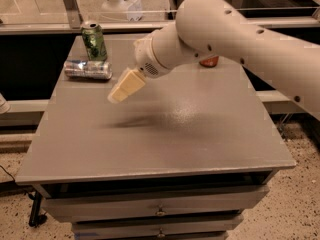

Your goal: Pick redbull can

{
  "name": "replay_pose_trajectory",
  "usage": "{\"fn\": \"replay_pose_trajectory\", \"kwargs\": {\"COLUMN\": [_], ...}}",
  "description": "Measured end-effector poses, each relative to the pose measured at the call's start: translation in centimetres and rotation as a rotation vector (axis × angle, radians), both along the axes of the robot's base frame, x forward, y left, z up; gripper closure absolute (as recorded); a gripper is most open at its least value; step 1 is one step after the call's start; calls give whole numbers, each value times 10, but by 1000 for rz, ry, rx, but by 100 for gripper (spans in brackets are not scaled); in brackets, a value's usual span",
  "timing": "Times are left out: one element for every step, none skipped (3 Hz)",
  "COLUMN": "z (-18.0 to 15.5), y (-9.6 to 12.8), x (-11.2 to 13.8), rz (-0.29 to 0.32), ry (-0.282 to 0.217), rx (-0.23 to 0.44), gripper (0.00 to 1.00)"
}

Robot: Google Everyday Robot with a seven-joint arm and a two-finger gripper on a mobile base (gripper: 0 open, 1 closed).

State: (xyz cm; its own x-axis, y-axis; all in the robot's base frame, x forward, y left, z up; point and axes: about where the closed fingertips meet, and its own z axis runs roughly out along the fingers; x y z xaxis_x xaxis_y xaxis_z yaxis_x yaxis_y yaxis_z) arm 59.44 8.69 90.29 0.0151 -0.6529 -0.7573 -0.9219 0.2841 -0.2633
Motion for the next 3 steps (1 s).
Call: {"fn": "replay_pose_trajectory", "kwargs": {"z": [-8, -16, -24], "y": [27, 46, 66], "x": [34, 70, 93], "rz": [21, 21, 12], "ry": [-47, -66, -55], "rx": [47, 93, 151], "gripper": [0, 0, 0]}}
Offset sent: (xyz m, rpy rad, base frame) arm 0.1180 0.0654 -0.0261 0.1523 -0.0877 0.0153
